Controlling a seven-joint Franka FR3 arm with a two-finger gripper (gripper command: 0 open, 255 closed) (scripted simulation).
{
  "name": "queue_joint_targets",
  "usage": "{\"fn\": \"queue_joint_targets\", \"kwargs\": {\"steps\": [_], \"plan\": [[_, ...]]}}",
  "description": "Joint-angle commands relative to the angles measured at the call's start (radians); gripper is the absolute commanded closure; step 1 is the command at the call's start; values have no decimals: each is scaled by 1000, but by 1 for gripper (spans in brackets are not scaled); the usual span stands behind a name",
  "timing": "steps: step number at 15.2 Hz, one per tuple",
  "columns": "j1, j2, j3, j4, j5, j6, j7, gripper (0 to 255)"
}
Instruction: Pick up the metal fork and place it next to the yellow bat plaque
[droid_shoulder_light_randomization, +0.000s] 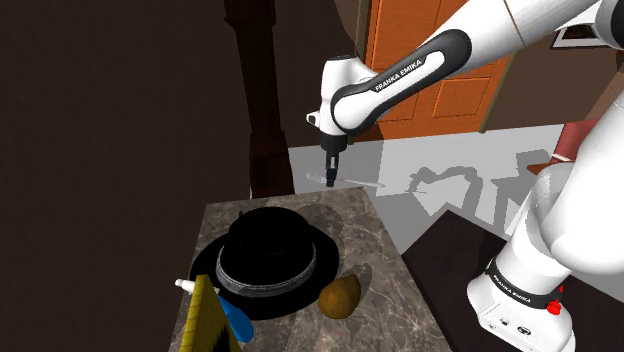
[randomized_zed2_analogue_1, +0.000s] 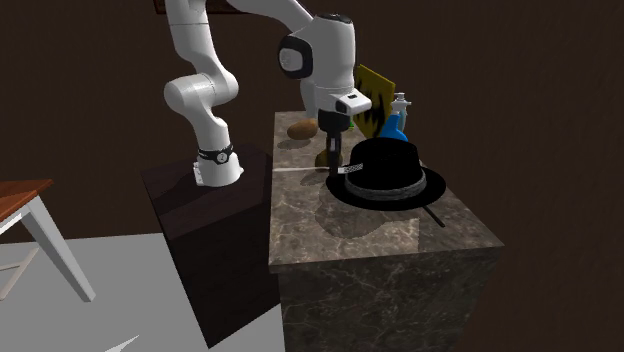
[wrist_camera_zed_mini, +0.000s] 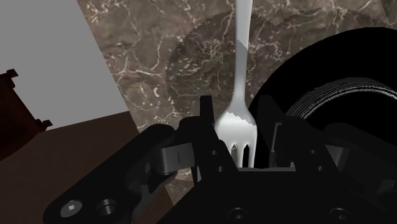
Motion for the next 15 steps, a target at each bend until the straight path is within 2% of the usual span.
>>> {"fn": "queue_joint_targets", "kwargs": {"steps": [1, 15], "plan": [[-1, -16, -1, 11, -2, -27, 1, 255], [-2, -98, 0, 119, -12, -217, 12, 255]]}}
